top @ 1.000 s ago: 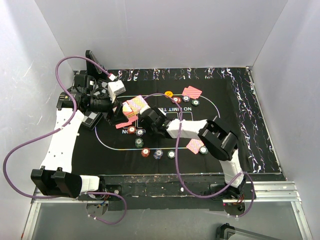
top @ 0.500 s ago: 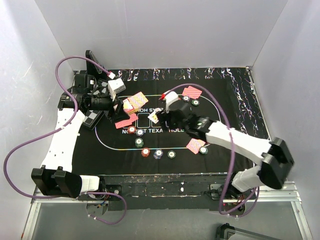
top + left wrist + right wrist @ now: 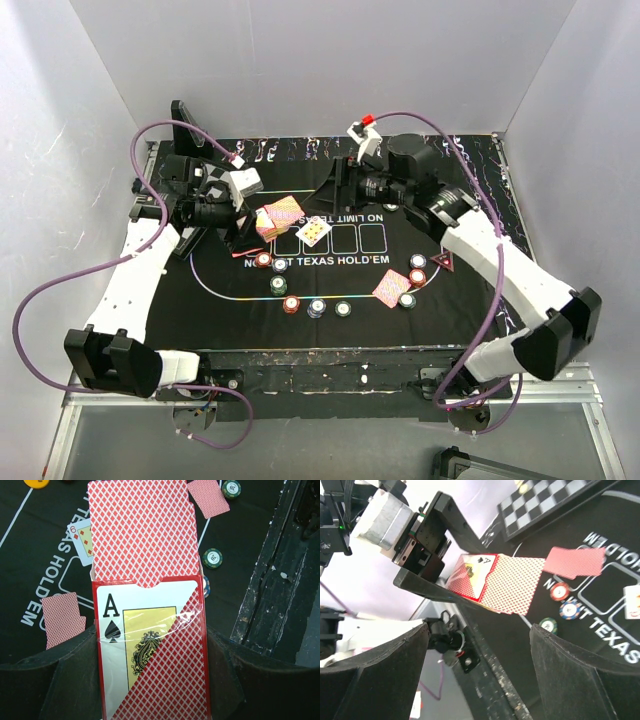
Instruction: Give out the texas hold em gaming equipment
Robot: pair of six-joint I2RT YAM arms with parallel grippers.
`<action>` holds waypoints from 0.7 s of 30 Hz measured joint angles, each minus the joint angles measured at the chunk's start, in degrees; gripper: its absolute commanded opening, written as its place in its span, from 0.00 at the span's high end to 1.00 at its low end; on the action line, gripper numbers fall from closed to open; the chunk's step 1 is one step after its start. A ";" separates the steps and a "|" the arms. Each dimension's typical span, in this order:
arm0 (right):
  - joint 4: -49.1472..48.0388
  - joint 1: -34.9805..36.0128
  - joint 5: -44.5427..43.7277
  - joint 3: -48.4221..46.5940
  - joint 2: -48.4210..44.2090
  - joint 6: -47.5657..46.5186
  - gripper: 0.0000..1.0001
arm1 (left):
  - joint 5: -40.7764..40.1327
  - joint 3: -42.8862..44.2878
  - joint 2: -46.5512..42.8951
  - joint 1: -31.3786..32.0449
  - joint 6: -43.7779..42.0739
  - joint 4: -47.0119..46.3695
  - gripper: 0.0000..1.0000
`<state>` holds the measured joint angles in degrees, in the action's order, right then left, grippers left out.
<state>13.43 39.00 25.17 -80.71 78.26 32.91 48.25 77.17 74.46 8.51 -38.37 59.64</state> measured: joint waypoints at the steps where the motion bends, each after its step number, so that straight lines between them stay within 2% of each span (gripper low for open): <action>1: -0.02 0.00 1.86 -0.72 1.31 1.11 0.11 | -0.15 -0.15 -0.02 0.26 -0.04 -0.17 1.00; 10: 0.46 0.04 10.84 -2.78 9.64 7.48 0.10 | -1.16 -0.68 -0.04 0.94 -0.52 -1.16 1.00; 21: 1.77 0.02 12.15 -6.14 14.88 9.18 0.08 | -1.36 -0.68 -0.07 1.44 -0.55 -1.40 1.00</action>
<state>15.20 39.03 37.32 -86.85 93.14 42.09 46.89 76.49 74.39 9.96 -38.92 58.24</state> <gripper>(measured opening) 0.909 0.642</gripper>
